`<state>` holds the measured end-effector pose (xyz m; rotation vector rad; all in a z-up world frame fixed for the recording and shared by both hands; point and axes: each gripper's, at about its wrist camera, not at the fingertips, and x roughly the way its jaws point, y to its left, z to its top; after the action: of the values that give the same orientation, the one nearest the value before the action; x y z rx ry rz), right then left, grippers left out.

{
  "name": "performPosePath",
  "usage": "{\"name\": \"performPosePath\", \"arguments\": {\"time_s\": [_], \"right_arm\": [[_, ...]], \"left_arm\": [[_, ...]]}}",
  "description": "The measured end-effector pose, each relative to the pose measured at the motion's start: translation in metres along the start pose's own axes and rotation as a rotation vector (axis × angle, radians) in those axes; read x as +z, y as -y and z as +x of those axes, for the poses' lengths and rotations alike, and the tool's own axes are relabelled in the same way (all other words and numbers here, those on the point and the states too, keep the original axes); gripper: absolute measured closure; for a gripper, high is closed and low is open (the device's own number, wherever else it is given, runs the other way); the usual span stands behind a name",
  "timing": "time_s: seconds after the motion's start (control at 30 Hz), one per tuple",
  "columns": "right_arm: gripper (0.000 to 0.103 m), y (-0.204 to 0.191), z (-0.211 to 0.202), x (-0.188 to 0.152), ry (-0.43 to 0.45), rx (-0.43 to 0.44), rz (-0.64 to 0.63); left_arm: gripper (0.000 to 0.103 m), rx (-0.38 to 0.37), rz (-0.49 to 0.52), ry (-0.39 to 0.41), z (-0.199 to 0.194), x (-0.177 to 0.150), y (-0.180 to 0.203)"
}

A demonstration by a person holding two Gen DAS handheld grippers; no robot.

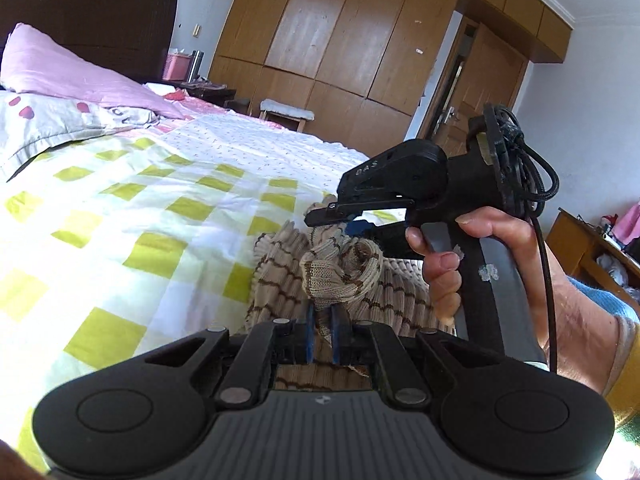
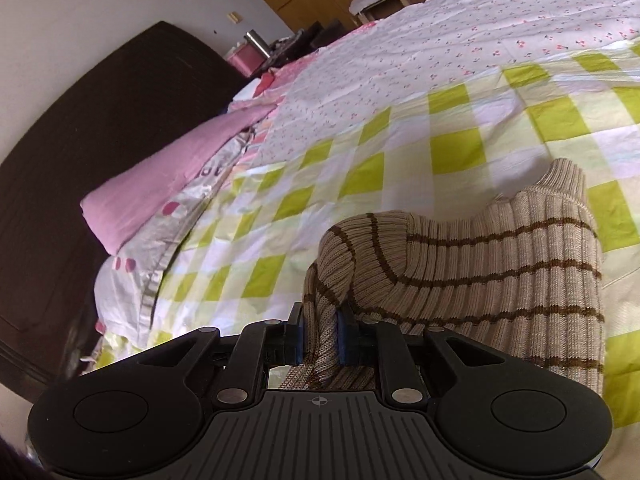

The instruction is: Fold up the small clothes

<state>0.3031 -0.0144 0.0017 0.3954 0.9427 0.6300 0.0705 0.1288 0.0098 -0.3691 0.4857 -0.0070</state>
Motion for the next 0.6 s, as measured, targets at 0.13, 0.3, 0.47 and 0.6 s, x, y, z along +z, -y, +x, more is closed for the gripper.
{"name": "performPosePath", "arguments": {"time_s": [0.13,0.3,0.47,0.6], "right_arm": [[0.084,-0.016,0.023,-0.011,-0.054,-0.035,-0.072],[0.063,-0.031,0.033,-0.009,-0.098,-0.007,-0.106],[0.06,-0.042,0.019,-0.001,-0.076,0.025,-0.136],[0.061,-0.041,-0.011,0.011,-0.03,0.093,-0.126]], "left_arm": [[0.088,0.01,-0.002,-0.049,0.003,-0.006,-0.011],[0.088,0.018,0.013,-0.089,0.0,-0.011,-0.01],[0.087,0.063,0.004,-0.073,-0.014,-0.013,-0.015],[0.086,0.103,-0.002,-0.02,-0.031,-0.01,-0.017]]}}
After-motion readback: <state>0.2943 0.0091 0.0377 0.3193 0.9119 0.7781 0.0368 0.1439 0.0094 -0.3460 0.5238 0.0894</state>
